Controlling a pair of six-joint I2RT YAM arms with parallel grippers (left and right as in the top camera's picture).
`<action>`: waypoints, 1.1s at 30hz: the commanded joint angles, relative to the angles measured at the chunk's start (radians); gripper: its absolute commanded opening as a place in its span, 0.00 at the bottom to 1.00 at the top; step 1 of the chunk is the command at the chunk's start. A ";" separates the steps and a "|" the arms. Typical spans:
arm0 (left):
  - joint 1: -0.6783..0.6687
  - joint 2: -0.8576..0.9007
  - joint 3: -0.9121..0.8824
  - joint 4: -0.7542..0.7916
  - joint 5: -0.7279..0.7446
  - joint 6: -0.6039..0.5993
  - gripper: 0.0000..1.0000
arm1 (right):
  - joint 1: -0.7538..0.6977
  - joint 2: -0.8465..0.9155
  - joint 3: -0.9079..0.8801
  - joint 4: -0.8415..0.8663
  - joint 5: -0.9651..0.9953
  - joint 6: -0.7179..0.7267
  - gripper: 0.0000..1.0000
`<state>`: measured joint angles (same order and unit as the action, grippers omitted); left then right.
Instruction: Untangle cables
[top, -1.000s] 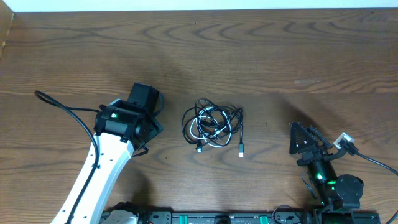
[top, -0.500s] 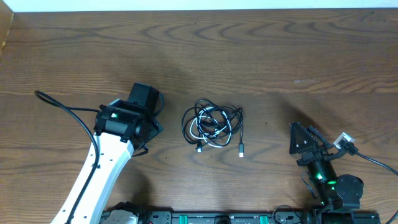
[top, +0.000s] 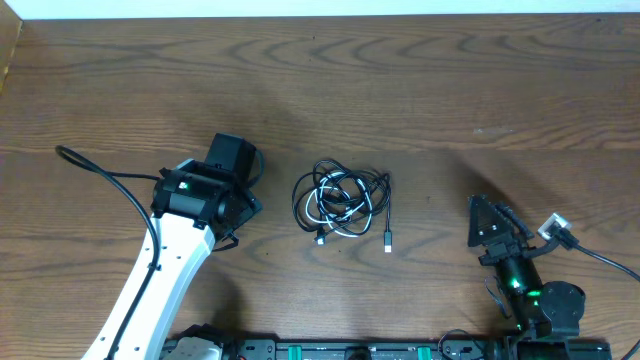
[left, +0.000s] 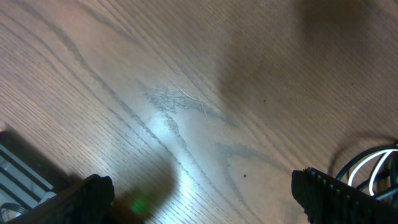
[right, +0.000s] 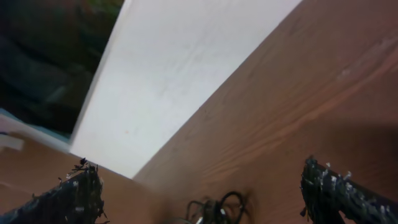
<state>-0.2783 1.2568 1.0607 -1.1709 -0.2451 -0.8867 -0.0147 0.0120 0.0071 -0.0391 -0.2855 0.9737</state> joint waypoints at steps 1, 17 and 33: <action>0.004 0.000 -0.010 -0.005 -0.006 -0.006 0.98 | -0.004 -0.006 -0.002 -0.011 -0.023 0.068 0.99; 0.004 -0.183 -0.010 0.013 0.035 0.044 0.98 | -0.004 0.097 0.113 -0.089 -0.113 -0.199 0.99; 0.004 -0.370 -0.010 -0.006 0.035 0.043 0.98 | 0.096 0.782 0.604 -0.494 -0.398 -0.500 0.99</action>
<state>-0.2783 0.8803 1.0599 -1.1717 -0.2077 -0.8593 0.0536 0.7570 0.5945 -0.5343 -0.5377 0.5320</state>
